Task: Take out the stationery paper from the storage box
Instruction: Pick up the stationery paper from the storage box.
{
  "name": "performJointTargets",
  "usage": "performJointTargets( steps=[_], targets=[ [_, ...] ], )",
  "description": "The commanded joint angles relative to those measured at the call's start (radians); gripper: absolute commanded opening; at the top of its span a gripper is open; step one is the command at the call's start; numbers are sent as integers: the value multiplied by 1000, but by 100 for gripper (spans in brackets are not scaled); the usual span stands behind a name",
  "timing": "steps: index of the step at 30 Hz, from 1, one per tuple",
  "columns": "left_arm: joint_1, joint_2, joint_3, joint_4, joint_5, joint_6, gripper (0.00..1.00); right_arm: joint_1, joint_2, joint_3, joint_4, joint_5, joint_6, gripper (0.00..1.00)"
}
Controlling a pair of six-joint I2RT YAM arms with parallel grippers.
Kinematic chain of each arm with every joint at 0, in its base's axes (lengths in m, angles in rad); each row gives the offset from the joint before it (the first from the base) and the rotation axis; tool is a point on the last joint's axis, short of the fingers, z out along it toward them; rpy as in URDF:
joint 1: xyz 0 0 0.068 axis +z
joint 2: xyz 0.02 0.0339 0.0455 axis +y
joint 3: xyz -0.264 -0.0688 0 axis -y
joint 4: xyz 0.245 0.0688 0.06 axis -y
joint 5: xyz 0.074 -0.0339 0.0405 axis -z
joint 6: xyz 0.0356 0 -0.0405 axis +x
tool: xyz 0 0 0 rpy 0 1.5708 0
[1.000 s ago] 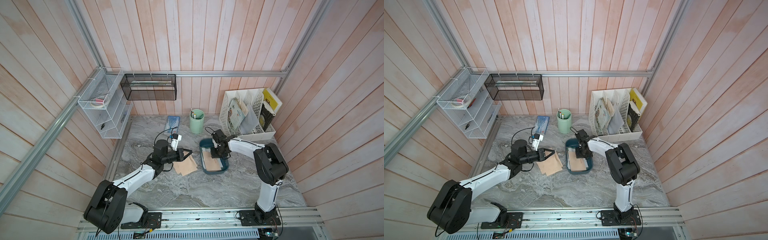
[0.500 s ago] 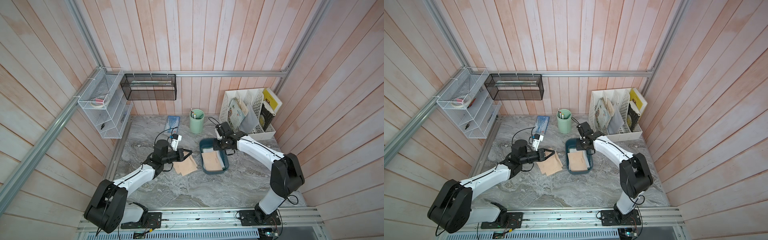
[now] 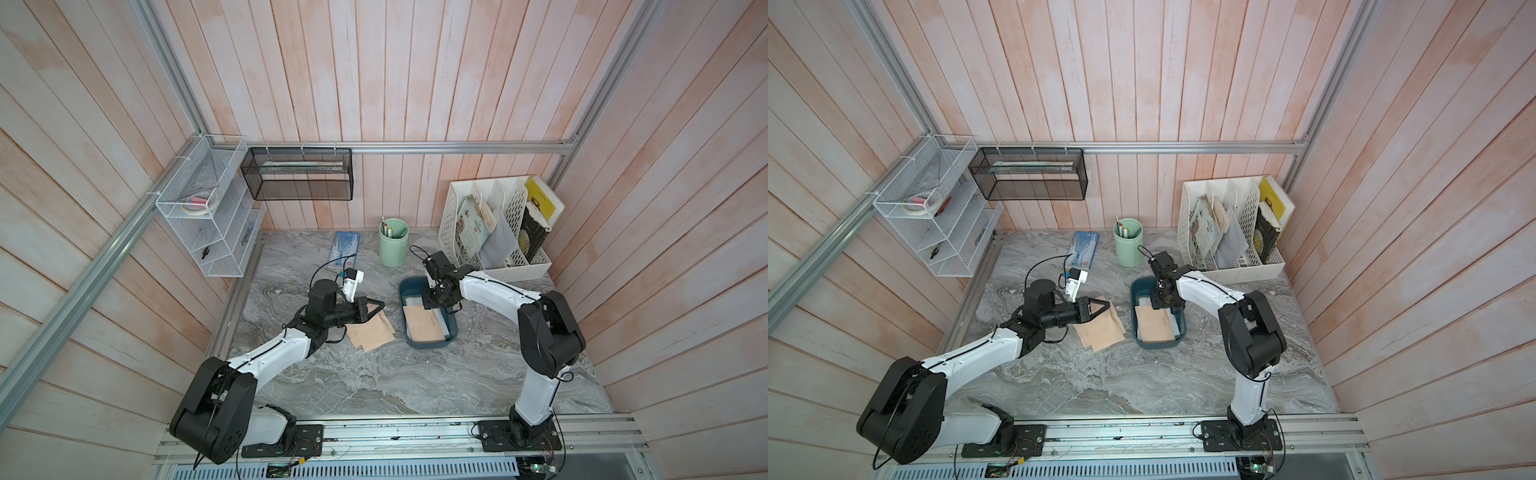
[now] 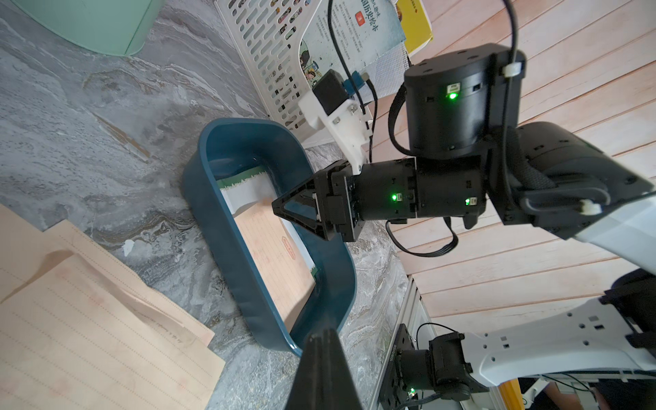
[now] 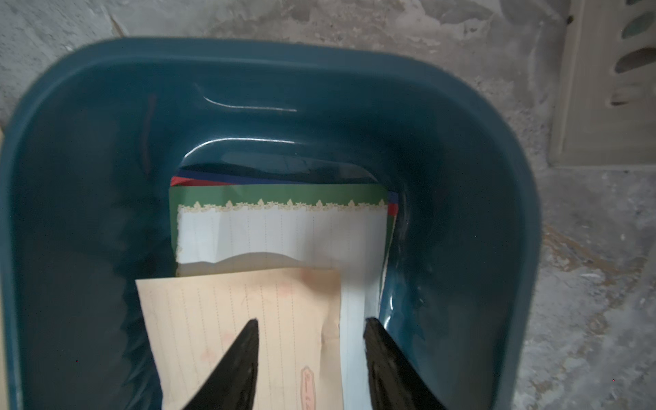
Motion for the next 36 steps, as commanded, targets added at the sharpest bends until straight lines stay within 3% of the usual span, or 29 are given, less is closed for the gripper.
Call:
performJointTargets(
  steps=[1, 19, 28, 30, 32, 36],
  targets=[
    [5, -1, 0, 8, -2, 2, 0, -4, 46, 34, 9, -9, -26, 50],
    [5, -1, -6, 3, -7, 7, 0, -13, 124, -30, 64, -59, -28, 46],
    [4, -2, -8, 1, -5, 8, 0, -12, 154, -72, 53, -66, -19, 22],
    [4, -4, -11, 0, -7, 8, 0, -13, 155, -72, 44, -61, -20, 20],
    [5, -5, -14, 0, -8, 10, 0, -12, 158, -69, 31, -51, -20, 21],
    [5, -7, -17, 3, -11, 10, 0, -8, 145, -57, -4, -11, -18, 39]
  ],
)
